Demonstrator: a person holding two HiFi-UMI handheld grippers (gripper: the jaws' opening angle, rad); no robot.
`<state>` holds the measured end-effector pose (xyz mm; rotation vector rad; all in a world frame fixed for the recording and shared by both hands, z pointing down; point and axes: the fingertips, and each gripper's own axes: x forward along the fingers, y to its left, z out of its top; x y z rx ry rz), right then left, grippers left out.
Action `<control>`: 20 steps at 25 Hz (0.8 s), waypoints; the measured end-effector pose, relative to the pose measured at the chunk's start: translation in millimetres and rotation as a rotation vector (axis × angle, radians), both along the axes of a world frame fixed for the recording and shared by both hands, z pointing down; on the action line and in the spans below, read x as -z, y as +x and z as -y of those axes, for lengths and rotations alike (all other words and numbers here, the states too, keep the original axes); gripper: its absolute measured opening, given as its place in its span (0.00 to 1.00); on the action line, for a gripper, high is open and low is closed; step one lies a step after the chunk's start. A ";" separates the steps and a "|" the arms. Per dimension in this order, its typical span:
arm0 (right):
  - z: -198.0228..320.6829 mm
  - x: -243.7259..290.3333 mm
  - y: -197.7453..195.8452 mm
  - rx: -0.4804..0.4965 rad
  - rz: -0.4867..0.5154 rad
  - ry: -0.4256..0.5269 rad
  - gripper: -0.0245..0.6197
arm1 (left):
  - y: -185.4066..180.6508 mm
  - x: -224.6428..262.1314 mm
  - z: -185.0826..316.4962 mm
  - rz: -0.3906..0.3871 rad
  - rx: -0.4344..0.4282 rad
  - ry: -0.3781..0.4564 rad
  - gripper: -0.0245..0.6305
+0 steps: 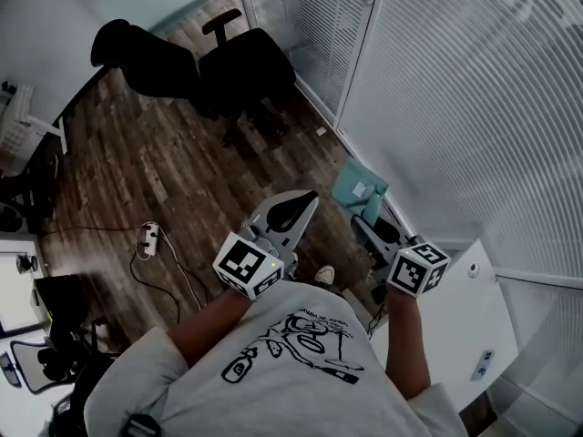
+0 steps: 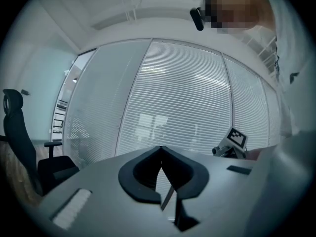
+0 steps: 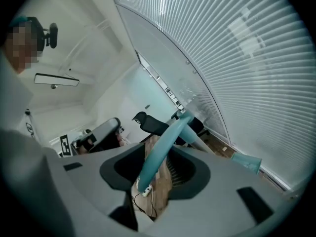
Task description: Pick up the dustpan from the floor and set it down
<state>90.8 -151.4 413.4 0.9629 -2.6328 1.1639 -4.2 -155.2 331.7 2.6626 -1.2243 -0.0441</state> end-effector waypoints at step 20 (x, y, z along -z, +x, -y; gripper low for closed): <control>-7.6 37.7 -7.9 0.043 0.018 0.056 0.24 | -4.8 4.8 18.3 -0.003 0.009 -0.004 0.04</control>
